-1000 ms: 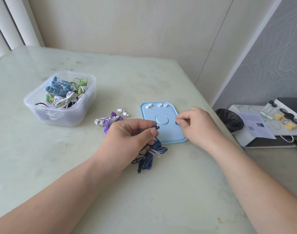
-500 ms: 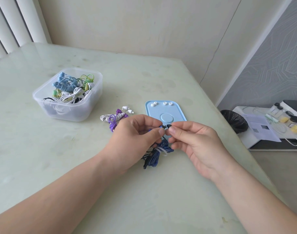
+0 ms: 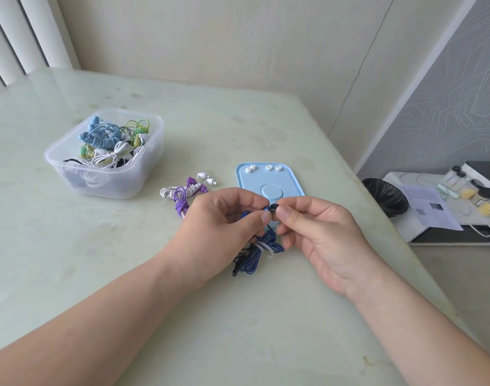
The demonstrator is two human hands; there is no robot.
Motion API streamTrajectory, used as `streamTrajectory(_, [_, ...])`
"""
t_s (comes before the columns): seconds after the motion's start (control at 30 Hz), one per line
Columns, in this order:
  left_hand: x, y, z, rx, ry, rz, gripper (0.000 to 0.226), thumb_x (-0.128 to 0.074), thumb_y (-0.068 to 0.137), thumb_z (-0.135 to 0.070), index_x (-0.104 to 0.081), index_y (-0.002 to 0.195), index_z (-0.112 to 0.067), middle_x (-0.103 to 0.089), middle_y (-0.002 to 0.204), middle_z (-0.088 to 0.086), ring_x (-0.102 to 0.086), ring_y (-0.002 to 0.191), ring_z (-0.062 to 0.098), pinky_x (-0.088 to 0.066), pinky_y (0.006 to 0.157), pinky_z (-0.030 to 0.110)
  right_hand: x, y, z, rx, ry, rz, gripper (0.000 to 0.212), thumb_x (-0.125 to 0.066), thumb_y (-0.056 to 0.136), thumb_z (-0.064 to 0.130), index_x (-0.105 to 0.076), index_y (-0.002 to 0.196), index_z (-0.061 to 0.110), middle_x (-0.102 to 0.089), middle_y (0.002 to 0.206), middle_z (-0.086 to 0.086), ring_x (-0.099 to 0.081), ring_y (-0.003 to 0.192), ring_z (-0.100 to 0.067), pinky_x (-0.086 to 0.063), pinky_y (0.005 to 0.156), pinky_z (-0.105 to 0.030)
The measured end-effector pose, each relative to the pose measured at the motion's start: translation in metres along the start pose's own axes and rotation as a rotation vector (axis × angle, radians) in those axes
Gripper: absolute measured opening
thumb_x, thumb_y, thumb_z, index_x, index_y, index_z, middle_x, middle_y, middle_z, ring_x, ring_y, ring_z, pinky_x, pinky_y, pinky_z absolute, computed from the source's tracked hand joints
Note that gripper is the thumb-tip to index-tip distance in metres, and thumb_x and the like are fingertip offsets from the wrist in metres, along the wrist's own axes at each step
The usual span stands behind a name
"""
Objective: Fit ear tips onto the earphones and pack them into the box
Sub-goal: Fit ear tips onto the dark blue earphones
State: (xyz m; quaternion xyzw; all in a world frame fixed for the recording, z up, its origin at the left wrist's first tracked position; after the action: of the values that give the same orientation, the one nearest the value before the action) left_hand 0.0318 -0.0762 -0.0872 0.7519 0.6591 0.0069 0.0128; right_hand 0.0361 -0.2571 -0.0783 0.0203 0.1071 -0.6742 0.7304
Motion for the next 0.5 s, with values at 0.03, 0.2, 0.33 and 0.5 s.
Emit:
streamTrajectory(0.03, [0.0,-0.0003,-0.0003,-0.002,-0.003,-0.003,0.007,-0.075,0.092,-0.007,-0.074,0.097,-0.011,-0.078,0.082,0.001,-0.072,0.072,0.013,-0.056,0.066,0.021,0.0004,0.0001,-0.0002,0.002,-0.001,0.004,0.023,-0.077,0.073,0.011,-0.074,0.094,0.003,-0.071,0.078,-0.011,-0.061,0.066,-0.019,-0.048,0.055,-0.029])
streamTrajectory(0.2, [-0.0002,-0.0009,-0.0012,0.005,-0.003,-0.005,0.011,-0.074,0.093,-0.008,-0.073,0.104,-0.01,-0.079,0.091,0.006,-0.072,0.074,0.014,-0.058,0.069,0.022,0.0005,-0.0007,-0.001,0.019,0.005,0.017,0.019,-0.074,0.076,0.008,-0.073,0.094,0.002,-0.071,0.078,-0.013,-0.062,0.065,-0.019,-0.051,0.056,-0.03])
streamTrajectory(0.33, [0.0006,-0.0006,-0.0002,0.003,0.01,0.022,0.008,-0.073,0.094,-0.009,-0.077,0.101,-0.01,-0.079,0.089,0.01,-0.071,0.076,0.016,-0.057,0.071,0.023,-0.0006,-0.0014,-0.0028,0.046,-0.03,0.0,0.01,-0.073,0.083,0.003,-0.074,0.094,0.003,-0.069,0.073,-0.012,-0.063,0.067,-0.02,-0.051,0.06,-0.032])
streamTrajectory(0.5, [0.0005,-0.0006,0.0001,-0.001,0.012,0.025,0.003,-0.074,0.093,-0.008,-0.076,0.095,-0.008,-0.078,0.085,0.01,-0.07,0.074,0.014,-0.056,0.069,0.023,-0.0019,-0.0025,-0.0036,0.085,-0.079,0.002,0.01,-0.072,0.088,-0.001,-0.077,0.088,0.008,-0.07,0.075,-0.012,-0.063,0.069,-0.021,-0.051,0.061,-0.034])
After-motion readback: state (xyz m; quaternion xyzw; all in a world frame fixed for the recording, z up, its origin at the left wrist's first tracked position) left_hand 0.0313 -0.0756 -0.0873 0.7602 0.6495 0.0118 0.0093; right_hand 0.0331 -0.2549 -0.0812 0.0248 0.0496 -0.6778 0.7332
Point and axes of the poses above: each hand's wrist, its own y-axis towards the middle knuckle, its own x-axis out of the back of the hand, z = x × y, the point moved 1 cm from there along y, towards the middle knuckle
